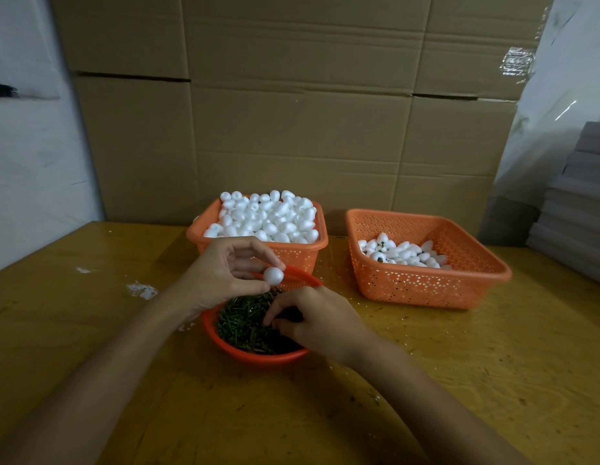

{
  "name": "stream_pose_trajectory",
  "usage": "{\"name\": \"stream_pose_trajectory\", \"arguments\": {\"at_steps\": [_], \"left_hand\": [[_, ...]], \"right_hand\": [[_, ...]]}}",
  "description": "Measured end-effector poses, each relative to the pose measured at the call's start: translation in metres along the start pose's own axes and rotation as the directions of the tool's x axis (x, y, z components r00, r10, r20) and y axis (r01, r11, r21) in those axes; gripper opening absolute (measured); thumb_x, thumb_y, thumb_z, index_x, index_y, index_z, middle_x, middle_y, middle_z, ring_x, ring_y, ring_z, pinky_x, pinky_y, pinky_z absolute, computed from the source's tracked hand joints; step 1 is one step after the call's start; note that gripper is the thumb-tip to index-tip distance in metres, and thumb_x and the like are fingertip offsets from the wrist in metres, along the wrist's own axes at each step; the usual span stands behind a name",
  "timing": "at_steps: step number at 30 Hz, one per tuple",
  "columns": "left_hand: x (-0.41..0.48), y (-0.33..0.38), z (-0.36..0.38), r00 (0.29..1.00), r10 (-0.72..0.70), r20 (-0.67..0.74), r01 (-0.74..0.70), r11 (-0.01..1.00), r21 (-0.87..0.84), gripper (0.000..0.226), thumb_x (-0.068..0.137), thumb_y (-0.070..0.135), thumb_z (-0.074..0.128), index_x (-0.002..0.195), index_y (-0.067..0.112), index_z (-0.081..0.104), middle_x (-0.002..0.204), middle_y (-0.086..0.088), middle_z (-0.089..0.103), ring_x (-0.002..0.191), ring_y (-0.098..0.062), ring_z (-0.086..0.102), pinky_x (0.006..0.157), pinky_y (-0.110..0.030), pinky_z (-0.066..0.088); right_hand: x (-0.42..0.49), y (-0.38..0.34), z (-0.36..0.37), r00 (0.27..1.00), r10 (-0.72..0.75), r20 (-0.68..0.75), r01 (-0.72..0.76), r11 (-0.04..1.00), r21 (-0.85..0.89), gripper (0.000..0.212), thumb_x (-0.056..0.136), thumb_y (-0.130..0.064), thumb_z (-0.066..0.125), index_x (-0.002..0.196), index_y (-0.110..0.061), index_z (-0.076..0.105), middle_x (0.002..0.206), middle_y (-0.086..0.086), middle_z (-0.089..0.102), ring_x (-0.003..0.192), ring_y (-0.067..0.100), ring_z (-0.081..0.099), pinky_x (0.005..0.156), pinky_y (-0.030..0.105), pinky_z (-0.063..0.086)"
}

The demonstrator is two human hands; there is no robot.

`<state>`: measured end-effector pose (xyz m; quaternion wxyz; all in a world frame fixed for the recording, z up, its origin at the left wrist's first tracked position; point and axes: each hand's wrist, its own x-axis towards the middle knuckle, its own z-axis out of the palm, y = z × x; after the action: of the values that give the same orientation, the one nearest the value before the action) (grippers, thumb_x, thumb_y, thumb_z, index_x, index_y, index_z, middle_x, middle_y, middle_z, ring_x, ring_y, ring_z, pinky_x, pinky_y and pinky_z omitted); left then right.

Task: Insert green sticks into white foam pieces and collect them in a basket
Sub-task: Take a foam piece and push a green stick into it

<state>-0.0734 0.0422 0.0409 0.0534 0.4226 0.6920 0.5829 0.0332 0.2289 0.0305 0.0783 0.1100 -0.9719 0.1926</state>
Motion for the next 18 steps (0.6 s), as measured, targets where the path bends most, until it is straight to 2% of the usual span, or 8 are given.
{"name": "stream_pose_trajectory", "arguments": {"at_steps": [3,6,8,13,18], "left_hand": [[0.0001,0.0000,0.0004,1.000,-0.001,0.012,0.001,1.000,0.010,0.031,0.077,-0.007,0.085,0.102,0.009,0.073,0.111,-0.008,0.079,0.106,-0.027,0.077,0.093,-0.035,0.062],[-0.0002,0.0029,0.0015,1.000,-0.003,0.008,0.003,1.000,0.005,0.032,0.072,0.016,0.089,0.100,0.016,0.075,0.111,-0.007,0.079,0.107,-0.025,0.076,0.091,-0.035,0.062],[-0.0004,0.0035,0.0016,1.000,-0.004,0.007,0.004,1.000,0.007,0.033,0.069,0.023,0.089,0.099,0.018,0.076,0.111,-0.006,0.079,0.109,-0.024,0.076,0.092,-0.038,0.062],[-0.0004,0.0011,0.0004,1.000,-0.010,-0.004,0.011,0.999,0.036,0.031,0.073,0.011,0.090,0.100,0.018,0.077,0.110,-0.006,0.079,0.107,-0.023,0.076,0.094,-0.039,0.062],[-0.0006,0.0014,0.0013,0.999,-0.036,-0.016,0.037,0.998,0.042,0.030,0.073,0.017,0.092,0.099,0.021,0.079,0.108,-0.004,0.080,0.103,-0.022,0.077,0.088,-0.032,0.062]], "right_hand": [[0.0000,-0.0005,-0.0002,1.000,0.006,0.005,-0.006,1.000,-0.002,0.019,0.099,-0.029,0.066,0.111,-0.040,0.076,0.100,-0.009,0.075,0.091,0.015,0.067,0.078,0.036,0.054],[-0.0002,-0.0010,0.0000,1.000,0.006,0.011,-0.006,1.000,-0.009,0.020,0.099,-0.029,0.066,0.112,-0.040,0.076,0.101,-0.008,0.076,0.092,0.015,0.067,0.080,0.038,0.055],[-0.0003,-0.0010,-0.0002,1.000,0.011,0.009,-0.010,1.000,-0.006,0.020,0.099,-0.029,0.066,0.112,-0.041,0.076,0.102,-0.009,0.076,0.092,0.015,0.067,0.081,0.039,0.056],[-0.0003,-0.0011,0.0004,1.000,0.004,-0.007,-0.004,1.000,0.015,0.020,0.097,-0.027,0.068,0.110,-0.041,0.076,0.105,-0.013,0.075,0.097,0.013,0.067,0.082,0.036,0.054],[-0.0001,0.0010,0.0027,0.998,0.003,-0.061,0.000,0.999,0.053,0.020,0.093,-0.022,0.073,0.104,-0.039,0.078,0.107,-0.018,0.075,0.100,0.003,0.065,0.080,0.029,0.052]]}}
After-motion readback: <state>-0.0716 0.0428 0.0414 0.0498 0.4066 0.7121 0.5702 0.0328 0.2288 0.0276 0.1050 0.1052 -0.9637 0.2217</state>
